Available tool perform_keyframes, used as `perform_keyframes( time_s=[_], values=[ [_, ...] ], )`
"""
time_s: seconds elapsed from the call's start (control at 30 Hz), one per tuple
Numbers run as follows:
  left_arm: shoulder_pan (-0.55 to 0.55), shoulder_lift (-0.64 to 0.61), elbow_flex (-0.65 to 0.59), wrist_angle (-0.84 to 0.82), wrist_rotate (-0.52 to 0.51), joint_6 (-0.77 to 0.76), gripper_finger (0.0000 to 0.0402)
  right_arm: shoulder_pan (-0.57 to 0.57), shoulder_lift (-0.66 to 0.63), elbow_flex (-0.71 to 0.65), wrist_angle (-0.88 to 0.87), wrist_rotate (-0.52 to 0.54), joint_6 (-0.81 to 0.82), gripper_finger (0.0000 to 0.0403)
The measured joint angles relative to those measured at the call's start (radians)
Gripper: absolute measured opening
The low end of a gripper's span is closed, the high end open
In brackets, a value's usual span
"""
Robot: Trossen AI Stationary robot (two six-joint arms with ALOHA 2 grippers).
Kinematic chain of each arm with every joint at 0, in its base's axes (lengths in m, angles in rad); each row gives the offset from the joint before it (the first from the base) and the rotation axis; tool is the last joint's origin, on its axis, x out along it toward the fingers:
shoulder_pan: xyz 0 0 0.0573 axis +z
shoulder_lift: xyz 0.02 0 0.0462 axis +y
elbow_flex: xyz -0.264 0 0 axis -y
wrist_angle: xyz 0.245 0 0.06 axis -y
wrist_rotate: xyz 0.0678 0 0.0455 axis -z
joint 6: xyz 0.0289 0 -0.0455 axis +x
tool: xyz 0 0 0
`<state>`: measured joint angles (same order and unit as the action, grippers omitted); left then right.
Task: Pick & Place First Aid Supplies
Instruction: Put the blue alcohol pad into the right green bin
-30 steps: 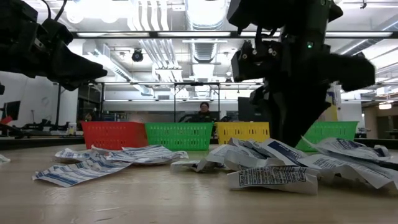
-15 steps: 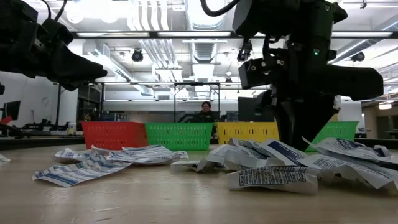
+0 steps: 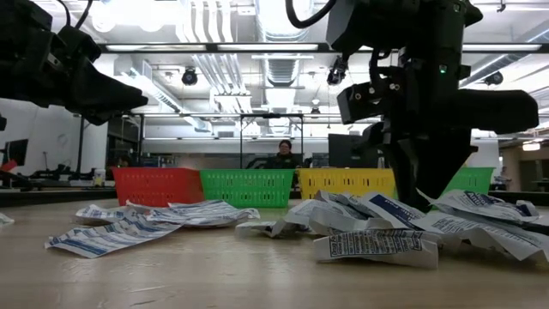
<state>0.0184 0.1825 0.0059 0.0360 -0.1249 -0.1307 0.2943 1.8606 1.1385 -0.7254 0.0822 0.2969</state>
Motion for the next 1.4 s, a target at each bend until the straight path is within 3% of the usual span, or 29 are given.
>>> perform_keyframes(
  time_s=[0.4,0.77,1.4],
  values=[
    [0.0,0.0,0.0,0.0,0.0,0.0,0.0113,0.0,-0.018,0.0,-0.005,0.0,0.044,0.0094],
    [0.0,0.0,0.0,0.0,0.0,0.0,0.0113,0.009,-0.063,0.002,0.008,-0.039,0.056,0.0114],
    [0.0,0.0,0.0,0.0,0.0,0.001,0.0113,0.013,-0.057,0.011,0.059,-0.066,0.25,0.0136]
  ],
)
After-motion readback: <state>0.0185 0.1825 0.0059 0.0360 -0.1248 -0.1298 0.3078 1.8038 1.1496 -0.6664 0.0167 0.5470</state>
